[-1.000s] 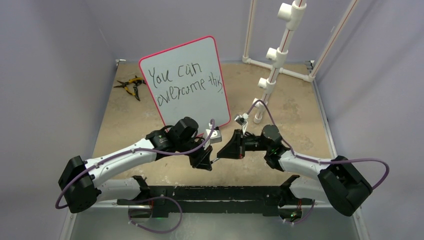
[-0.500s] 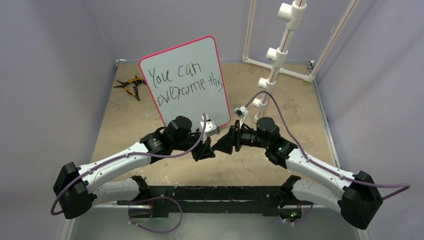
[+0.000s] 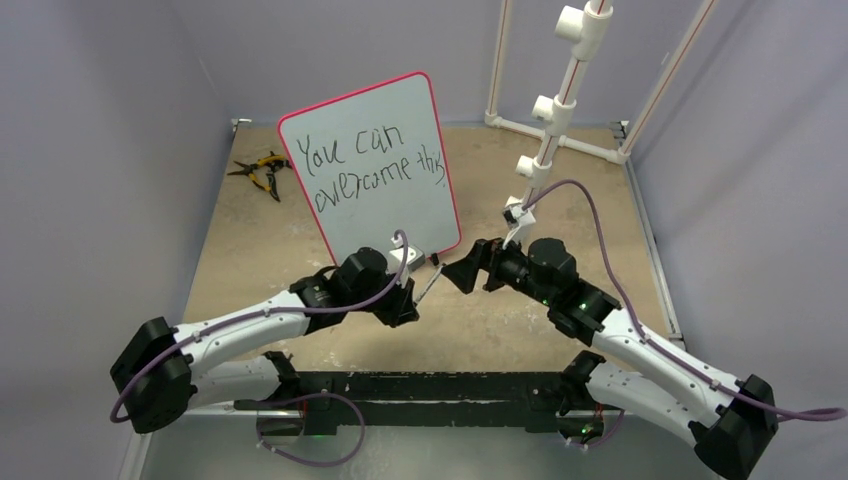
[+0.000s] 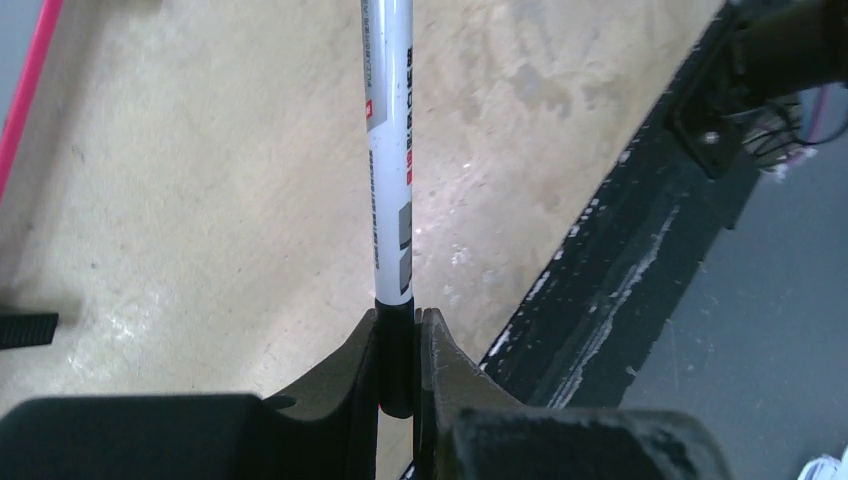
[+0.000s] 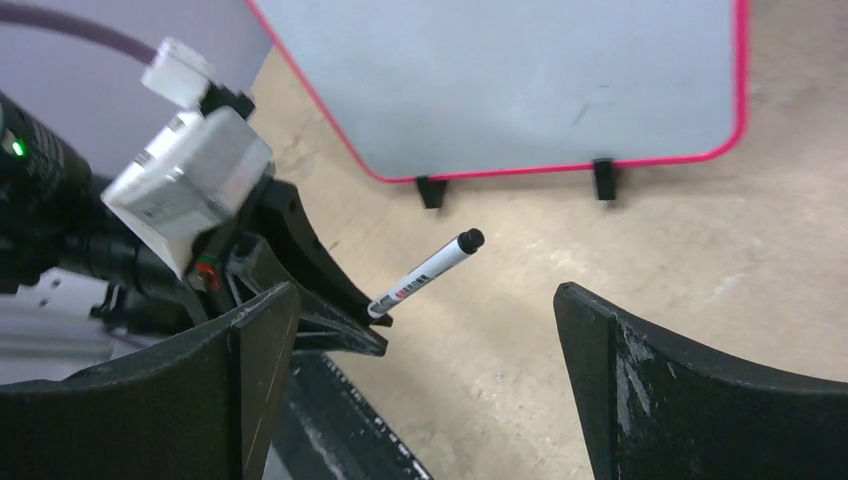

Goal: Write a sentence on the whiteboard
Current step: Place the whiteboard marker at the center of the board, then reset both arms

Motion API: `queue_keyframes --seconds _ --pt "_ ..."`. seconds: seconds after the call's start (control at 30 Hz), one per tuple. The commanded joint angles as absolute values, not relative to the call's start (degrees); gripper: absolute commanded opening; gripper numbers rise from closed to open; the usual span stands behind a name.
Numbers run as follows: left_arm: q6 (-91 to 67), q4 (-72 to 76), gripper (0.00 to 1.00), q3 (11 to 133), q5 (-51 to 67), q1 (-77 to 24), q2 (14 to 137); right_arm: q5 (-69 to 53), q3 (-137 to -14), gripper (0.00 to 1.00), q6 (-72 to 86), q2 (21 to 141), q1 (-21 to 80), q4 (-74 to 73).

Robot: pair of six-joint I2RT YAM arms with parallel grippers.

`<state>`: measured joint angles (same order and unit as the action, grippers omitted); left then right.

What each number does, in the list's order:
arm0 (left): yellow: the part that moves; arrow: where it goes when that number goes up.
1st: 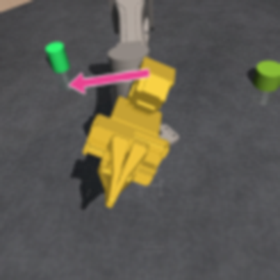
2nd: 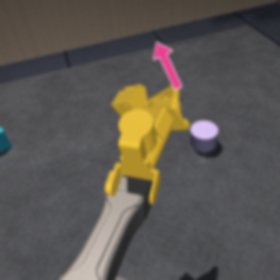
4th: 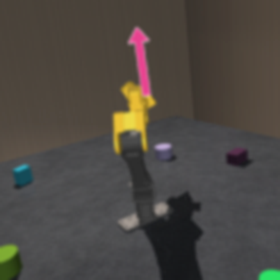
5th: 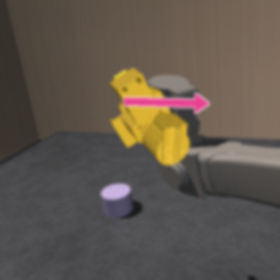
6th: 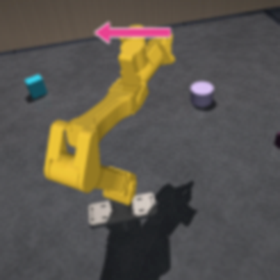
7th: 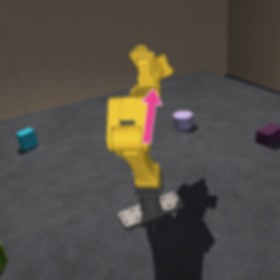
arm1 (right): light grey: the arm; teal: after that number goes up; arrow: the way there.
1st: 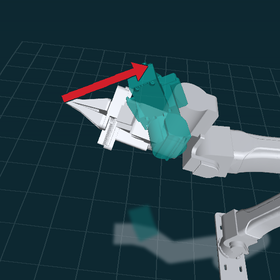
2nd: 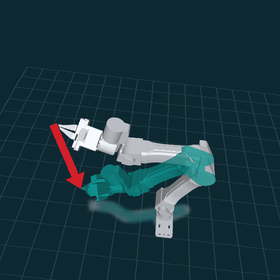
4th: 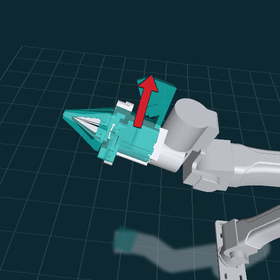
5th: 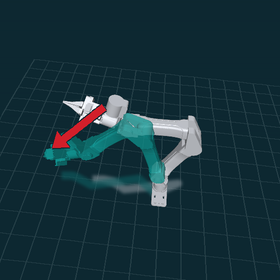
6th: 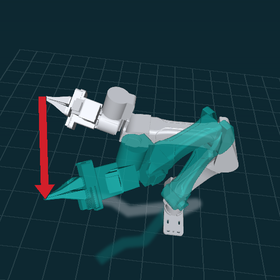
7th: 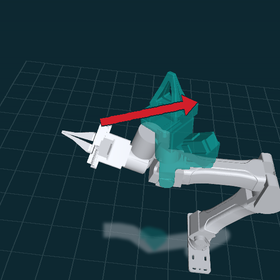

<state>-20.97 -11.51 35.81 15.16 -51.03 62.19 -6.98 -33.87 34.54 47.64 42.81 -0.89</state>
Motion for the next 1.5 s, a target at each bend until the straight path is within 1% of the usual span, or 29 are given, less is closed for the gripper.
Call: queue_keyframes --seconds 0.0,0.07,0.1,0.23,0.4,0.47,0.57,0.77,0.93,1.07,1.13,1.2,1.3,1.37,1.47 --pt "-27.1 -9.5 0.00 33.8 9.6 -51.0 66.8 2.0 -33.5 0.99 35.9 47.3 42.7 -3.9" --pt "-28.7 -8.0 0.00 33.1 9.2 -51.0 68.6 3.9 -32.8 0.99 36.4 47.6 42.5 -4.1" --pt "-29.4 -7.0 0.02 32.6 9.3 -51.0 69.2 4.8 -32.5 0.99 36.6 47.6 42.4 -4.3" --pt "-31.0 -5.0 0.12 31.2 7.9 -50.9 70.4 9.7 -32.3 0.99 37.0 46.7 41.3 -6.6" --pt "-31.9 -5.4 0.37 30.6 3.6 -50.8 69.8 13.5 -31.0 0.99 37.2 43.3 37.8 -7.9" --pt "-31.6 -5.0 0.45 30.7 3.2 -50.7 69.3 13.4 -30.5 0.99 36.9 42.2 35.5 -7.7" --pt "-31.0 -5.3 0.53 31.7 2.4 -50.4 68.7 13.2 -30.4 0.99 36.3 41.2 32.6 -7.6" --pt "-27.6 -7.9 0.61 38.6 0.8 -46.9 66.8 17.7 -32.1 0.99 32.8 38.9 31.4 -7.7" --pt "-23.4 -12.2 0.62 49.8 3.0 -40.6 67.2 22.0 -36.7 0.99 27.7 37.0 31.3 -7.6" --pt "-19.6 -14.6 0.73 59.8 3.3 -35.9 67.7 27.5 -40.0 0.99 23.1 34.5 31.3 -6.8" --pt "-17.9 -17.8 0.75 65.5 3.1 -32.7 69.7 27.4 -40.9 0.99 19.4 33.3 31.4 -4.3" --pt "-16.9 -20.0 0.75 70.1 3.4 -29.8 70.9 29.7 -42.5 0.99 17.0 32.9 31.3 -3.3" --pt "-15.8 -18.7 0.77 74.0 3.7 -26.3 70.0 33.1 -45.7 0.99 13.2 33.1 31.3 -2.4" --pt "-15.2 -18.2 0.77 76.2 1.5 -25.3 68.9 34.2 -47.2 0.99 11.0 33.2 31.3 -1.7" --pt "-14.2 -16.8 0.78 76.9 -4.9 -24.8 65.4 36.2 -47.9 0.99 8.6 32.9 31.3 -0.5"
